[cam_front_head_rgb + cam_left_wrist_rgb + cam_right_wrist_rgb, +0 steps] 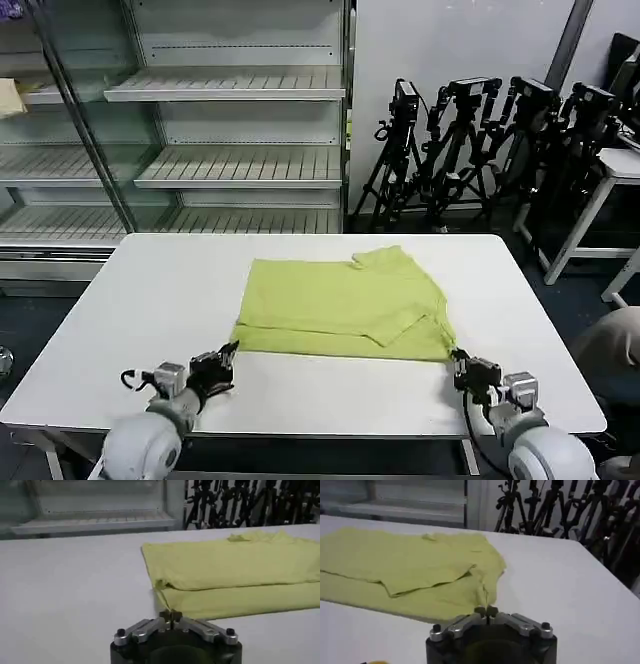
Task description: Fold and organize the clothes.
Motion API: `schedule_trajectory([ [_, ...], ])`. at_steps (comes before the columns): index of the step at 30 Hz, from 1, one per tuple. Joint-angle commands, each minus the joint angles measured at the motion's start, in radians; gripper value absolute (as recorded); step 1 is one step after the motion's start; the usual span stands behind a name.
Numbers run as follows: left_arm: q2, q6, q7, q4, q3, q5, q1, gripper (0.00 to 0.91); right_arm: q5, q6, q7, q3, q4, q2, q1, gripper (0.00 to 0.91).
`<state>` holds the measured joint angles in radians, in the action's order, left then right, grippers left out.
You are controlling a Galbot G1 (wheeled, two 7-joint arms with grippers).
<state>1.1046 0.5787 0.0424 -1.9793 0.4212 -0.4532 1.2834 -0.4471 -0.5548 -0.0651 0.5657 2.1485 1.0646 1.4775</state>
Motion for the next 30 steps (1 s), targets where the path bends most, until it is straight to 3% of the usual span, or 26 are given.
schedule_trajectory([
  [1, -0.022, -0.003, -0.002, -0.203, 0.134, -0.006, 0.306, 0.01, 0.045, 0.001, -0.002, 0.022, 0.156, 0.016, 0.187, 0.0],
  [12, -0.024, -0.003, -0.02, -0.249, 0.19, -0.004, 0.374, 0.03, 0.095, 0.022, -0.019, 0.04, 0.225, 0.051, 0.292, 0.0],
  [13, -0.021, -0.003, -0.017, -0.25, 0.19, 0.0, 0.376, 0.907, 0.105, 0.026, -0.02, 0.04, 0.226, 0.054, 0.297, 0.0],
  [14, -0.017, -0.003, -0.012, -0.254, 0.188, 0.011, 0.379, 0.907, 0.106, 0.028, -0.02, 0.04, 0.229, 0.056, 0.303, 0.101],
  [15, -0.014, -0.003, 0.001, -0.26, 0.184, 0.031, 0.389, 0.907, 0.106, 0.028, -0.019, 0.042, 0.233, 0.058, 0.309, 0.292],
  [16, -0.01, -0.003, 0.003, -0.268, 0.183, 0.046, 0.399, 0.907, 0.107, 0.027, -0.018, 0.044, 0.238, 0.058, 0.314, 0.907],
  [24, -0.001, -0.002, 0.02, -0.318, 0.262, 0.007, 0.378, 0.907, 0.105, -0.016, -0.024, 0.11, 0.29, 0.044, 0.332, 0.907],
  [30, -0.042, -0.003, 0.009, -0.334, 0.261, -0.052, 0.261, 0.907, 0.062, -0.022, -0.017, 0.11, 0.282, 0.005, 0.168, 0.907],
])
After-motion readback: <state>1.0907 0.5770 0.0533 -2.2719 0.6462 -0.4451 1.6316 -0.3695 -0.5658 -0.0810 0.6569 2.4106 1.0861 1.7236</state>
